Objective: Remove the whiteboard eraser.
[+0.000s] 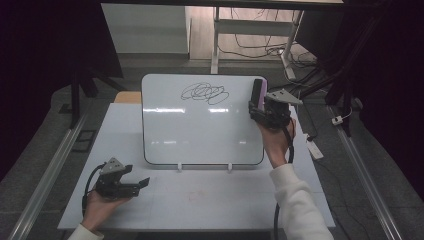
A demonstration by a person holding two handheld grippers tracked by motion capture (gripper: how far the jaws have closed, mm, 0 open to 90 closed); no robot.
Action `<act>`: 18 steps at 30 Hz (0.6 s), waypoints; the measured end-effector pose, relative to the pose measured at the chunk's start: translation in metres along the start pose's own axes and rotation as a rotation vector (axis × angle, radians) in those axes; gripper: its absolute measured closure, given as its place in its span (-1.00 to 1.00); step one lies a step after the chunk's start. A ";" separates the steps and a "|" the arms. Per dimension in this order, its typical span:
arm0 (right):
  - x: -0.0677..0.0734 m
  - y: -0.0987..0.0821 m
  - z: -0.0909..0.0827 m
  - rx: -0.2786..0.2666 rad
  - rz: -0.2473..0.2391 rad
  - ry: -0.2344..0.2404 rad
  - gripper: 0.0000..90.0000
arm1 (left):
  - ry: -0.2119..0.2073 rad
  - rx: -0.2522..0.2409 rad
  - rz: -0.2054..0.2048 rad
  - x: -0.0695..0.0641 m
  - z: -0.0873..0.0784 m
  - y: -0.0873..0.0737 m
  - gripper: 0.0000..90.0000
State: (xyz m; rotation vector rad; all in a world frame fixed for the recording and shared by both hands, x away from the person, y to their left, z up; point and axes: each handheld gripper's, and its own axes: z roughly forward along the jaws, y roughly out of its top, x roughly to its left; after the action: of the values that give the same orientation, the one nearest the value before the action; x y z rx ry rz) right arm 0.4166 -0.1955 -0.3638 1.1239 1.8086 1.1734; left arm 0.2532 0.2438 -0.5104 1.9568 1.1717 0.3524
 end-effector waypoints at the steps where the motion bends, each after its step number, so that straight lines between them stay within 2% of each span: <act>1: 0.001 0.000 0.000 0.002 0.003 -0.014 0.05 | 0.001 0.000 0.003 0.000 0.000 0.000 -0.64; 5: 0.003 0.000 0.001 0.003 0.010 -0.031 0.18 | 0.003 0.001 0.003 0.001 0.000 0.000 -0.64; 9: 0.003 0.000 0.001 -0.001 0.043 -0.041 0.27 | 0.005 0.000 0.002 0.001 0.000 0.000 -0.63; 12: 0.004 0.000 0.000 -0.008 0.043 -0.056 0.37 | 0.003 0.000 0.003 0.001 0.000 0.000 -0.63; 18: 0.003 -0.001 -0.003 -0.015 0.052 -0.057 0.42 | 0.003 0.001 0.003 0.001 0.000 0.000 -0.63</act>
State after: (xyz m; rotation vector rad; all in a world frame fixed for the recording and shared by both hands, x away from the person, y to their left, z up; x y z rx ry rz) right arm 0.4127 -0.1943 -0.3639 1.1901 1.7343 1.1717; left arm 0.2536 0.2449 -0.5109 1.9595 1.1713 0.3568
